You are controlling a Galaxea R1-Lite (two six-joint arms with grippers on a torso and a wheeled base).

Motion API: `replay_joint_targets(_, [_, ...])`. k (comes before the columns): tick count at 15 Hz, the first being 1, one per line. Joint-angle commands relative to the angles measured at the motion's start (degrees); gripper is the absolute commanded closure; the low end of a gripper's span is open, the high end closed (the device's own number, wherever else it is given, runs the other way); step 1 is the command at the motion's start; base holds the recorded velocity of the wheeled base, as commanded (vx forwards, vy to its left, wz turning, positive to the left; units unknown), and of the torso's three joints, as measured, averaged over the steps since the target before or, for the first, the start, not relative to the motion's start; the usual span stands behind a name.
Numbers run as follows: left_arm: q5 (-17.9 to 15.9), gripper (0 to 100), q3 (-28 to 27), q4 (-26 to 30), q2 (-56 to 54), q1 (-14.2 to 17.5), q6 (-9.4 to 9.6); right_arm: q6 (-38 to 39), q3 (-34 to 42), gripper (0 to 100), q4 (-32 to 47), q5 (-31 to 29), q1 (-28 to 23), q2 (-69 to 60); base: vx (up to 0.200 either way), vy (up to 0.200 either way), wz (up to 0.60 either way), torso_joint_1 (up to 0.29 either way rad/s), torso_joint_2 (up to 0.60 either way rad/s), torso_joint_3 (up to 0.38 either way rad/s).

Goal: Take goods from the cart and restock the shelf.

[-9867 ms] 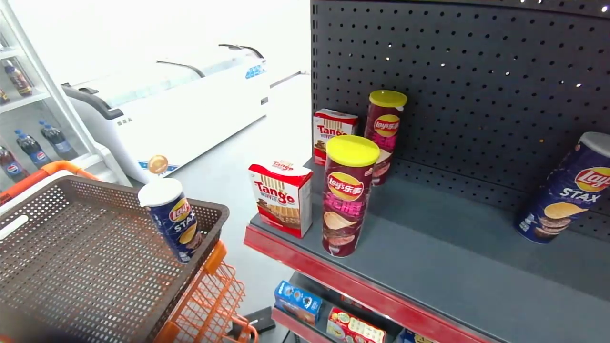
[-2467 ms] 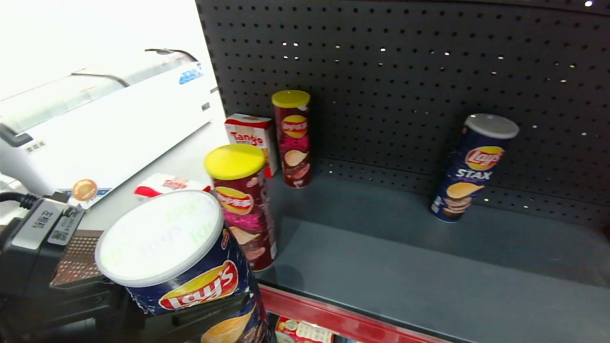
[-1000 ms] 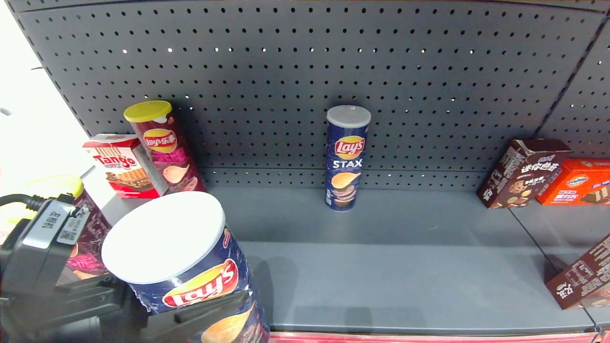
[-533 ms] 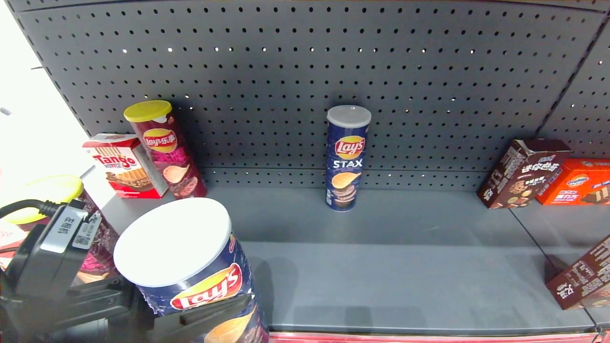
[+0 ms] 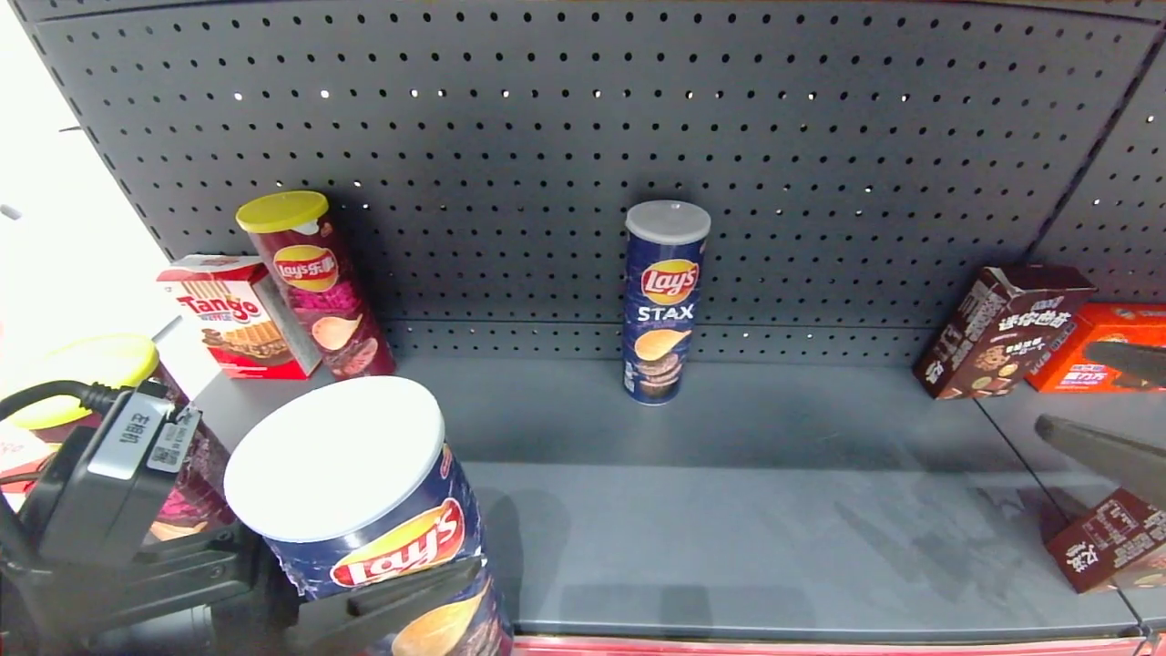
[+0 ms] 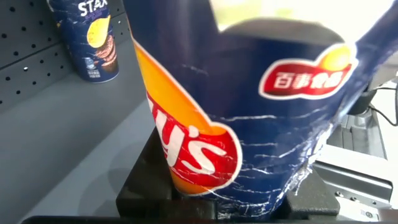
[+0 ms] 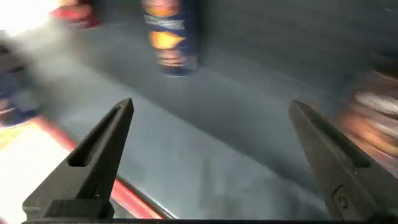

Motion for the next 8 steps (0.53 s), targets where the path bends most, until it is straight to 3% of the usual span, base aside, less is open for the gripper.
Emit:
replay_joint_targets(1, [0.7, 100, 0.0, 0.0, 0.0, -0.1, -0.01, -0.2, -1.7, 0, -0.7, 1.6, 1.0, 8.0, 0.000, 0.000, 0.00, 0.000, 0.00, 0.000])
replay_joint_targets(5, [1.3, 100, -0.2, 0.0, 0.0, -0.1, -0.10, -0.5, -6.1, 0, -0.8, 5.1, 1.3, 13.5, 0.000, 0.000, 0.00, 0.000, 0.00, 0.000])
replay_joint_targets(8, [1.4, 100, -0.6, 0.0, 0.5, -0.1, -0.10, -1.5, -15.8, 0, -2.9, 5.5, 1.2, 23.5, 0.000, 0.000, 0.00, 0.000, 0.00, 0.000])
